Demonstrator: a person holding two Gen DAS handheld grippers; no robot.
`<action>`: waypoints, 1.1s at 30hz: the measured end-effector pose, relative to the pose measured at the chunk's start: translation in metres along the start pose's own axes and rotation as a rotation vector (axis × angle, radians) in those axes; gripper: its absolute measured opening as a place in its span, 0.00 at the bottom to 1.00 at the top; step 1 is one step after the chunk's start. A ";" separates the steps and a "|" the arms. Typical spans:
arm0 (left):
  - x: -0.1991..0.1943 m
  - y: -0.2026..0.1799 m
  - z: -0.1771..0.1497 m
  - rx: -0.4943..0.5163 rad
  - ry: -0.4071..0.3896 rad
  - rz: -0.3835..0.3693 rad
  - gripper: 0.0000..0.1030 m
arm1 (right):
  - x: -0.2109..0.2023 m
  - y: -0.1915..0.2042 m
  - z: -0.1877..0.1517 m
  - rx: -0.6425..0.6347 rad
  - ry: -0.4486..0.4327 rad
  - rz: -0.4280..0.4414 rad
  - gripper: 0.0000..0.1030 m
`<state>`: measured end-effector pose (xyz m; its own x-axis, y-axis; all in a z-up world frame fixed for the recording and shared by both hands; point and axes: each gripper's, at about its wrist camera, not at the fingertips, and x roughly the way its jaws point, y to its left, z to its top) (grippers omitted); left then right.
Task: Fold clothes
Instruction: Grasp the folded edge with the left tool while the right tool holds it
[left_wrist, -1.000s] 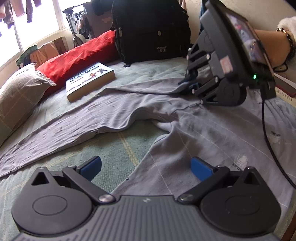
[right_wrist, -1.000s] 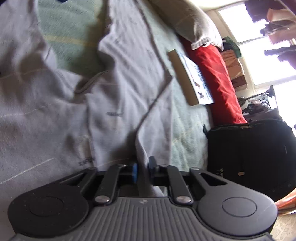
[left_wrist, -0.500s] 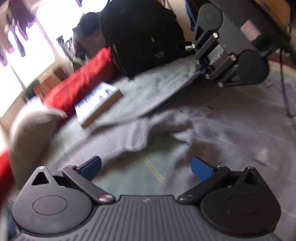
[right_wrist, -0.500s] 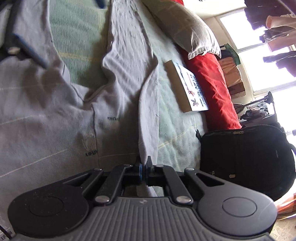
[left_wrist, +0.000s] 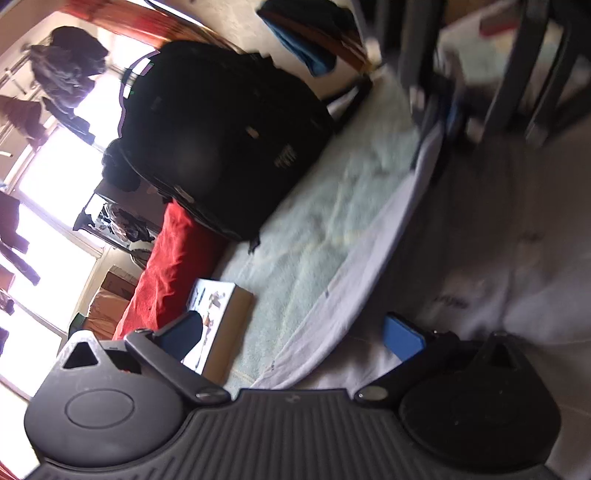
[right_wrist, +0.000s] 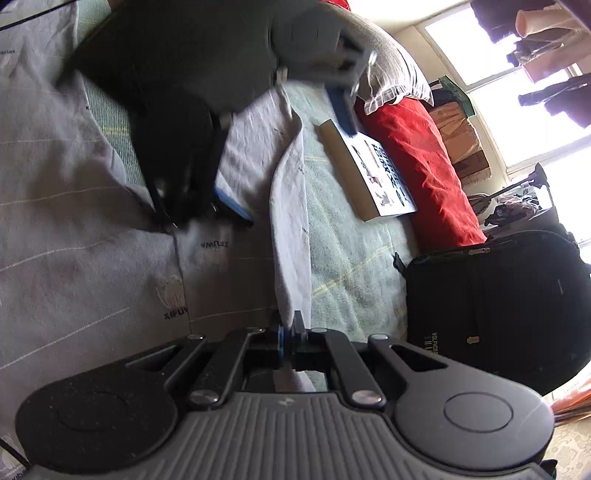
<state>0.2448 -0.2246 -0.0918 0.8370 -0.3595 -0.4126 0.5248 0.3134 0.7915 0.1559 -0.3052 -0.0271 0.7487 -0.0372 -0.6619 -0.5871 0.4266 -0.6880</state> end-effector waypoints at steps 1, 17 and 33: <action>0.004 -0.003 -0.001 0.008 -0.012 0.004 0.99 | 0.000 0.001 0.000 -0.001 0.000 0.005 0.05; 0.014 -0.004 -0.010 0.092 -0.020 0.112 0.99 | -0.024 0.014 -0.004 -0.006 -0.054 0.043 0.04; 0.014 -0.043 -0.008 0.202 0.008 0.017 0.00 | -0.019 0.027 -0.011 -0.027 -0.024 0.034 0.11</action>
<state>0.2353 -0.2356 -0.1351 0.8470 -0.3485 -0.4013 0.4695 0.1364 0.8724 0.1224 -0.3028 -0.0362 0.7354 -0.0012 -0.6776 -0.6199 0.4026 -0.6735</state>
